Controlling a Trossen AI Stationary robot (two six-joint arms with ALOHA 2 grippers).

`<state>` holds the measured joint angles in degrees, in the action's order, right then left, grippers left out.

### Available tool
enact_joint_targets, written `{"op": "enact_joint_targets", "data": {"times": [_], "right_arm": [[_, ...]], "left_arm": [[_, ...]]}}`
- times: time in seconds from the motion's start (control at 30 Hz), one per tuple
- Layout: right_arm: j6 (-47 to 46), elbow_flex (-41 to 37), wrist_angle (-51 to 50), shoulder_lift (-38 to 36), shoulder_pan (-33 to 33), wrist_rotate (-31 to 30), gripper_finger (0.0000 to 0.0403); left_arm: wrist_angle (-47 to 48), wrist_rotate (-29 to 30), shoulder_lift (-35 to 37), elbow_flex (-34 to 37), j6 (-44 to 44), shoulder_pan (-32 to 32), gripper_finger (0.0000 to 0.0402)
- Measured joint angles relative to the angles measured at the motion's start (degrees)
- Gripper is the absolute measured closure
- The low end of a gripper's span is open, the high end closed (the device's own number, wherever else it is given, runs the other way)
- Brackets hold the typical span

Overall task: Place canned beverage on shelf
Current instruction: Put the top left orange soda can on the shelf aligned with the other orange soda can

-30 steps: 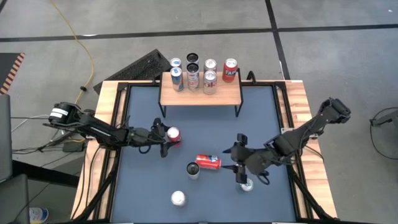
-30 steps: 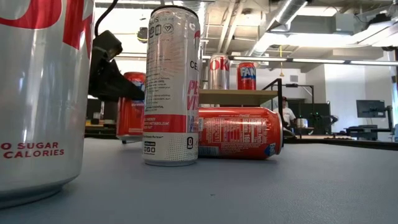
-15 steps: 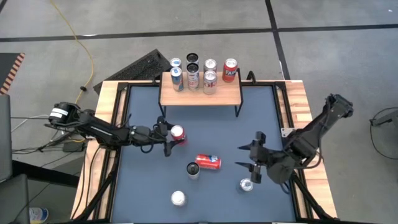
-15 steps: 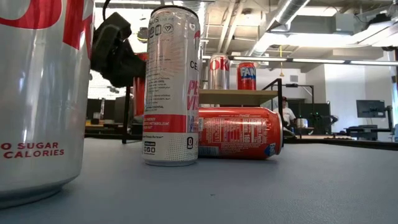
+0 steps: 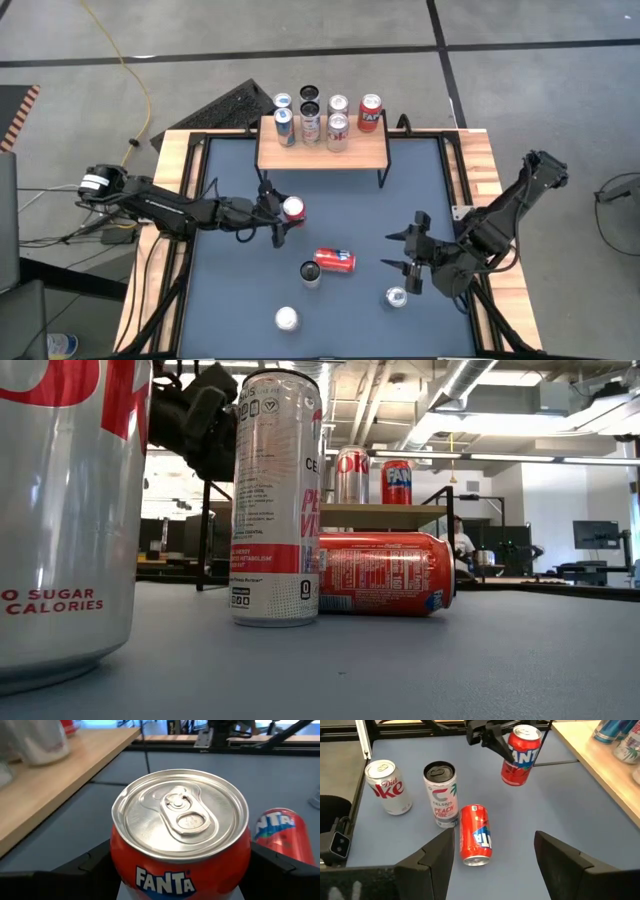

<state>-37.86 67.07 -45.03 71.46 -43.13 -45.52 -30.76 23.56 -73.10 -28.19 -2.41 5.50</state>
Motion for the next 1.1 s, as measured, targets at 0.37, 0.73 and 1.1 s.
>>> {"op": "enact_joint_targets", "data": {"times": [0.37, 0.73, 1.1], "right_arm": [[-1.67, 0.0, -4.95, 0.0, -2.31, -5.55, 0.0149], [-4.58, 0.0, -8.46, 0.02, -3.23, -10.0, 0.0149], [-27.05, -1.09, -26.71, -2.46, -3.97, -21.69, 0.0149]], "left_arm": [[-3.73, -2.78, 4.4, -0.06, -0.74, -1.15, 0.0116], [-7.51, -7.89, 9.01, -1.56, -0.74, -3.3, 0.0116], [-4.6, -15.84, 4.43, -13.05, 4.75, -3.33, 0.0116]]}}
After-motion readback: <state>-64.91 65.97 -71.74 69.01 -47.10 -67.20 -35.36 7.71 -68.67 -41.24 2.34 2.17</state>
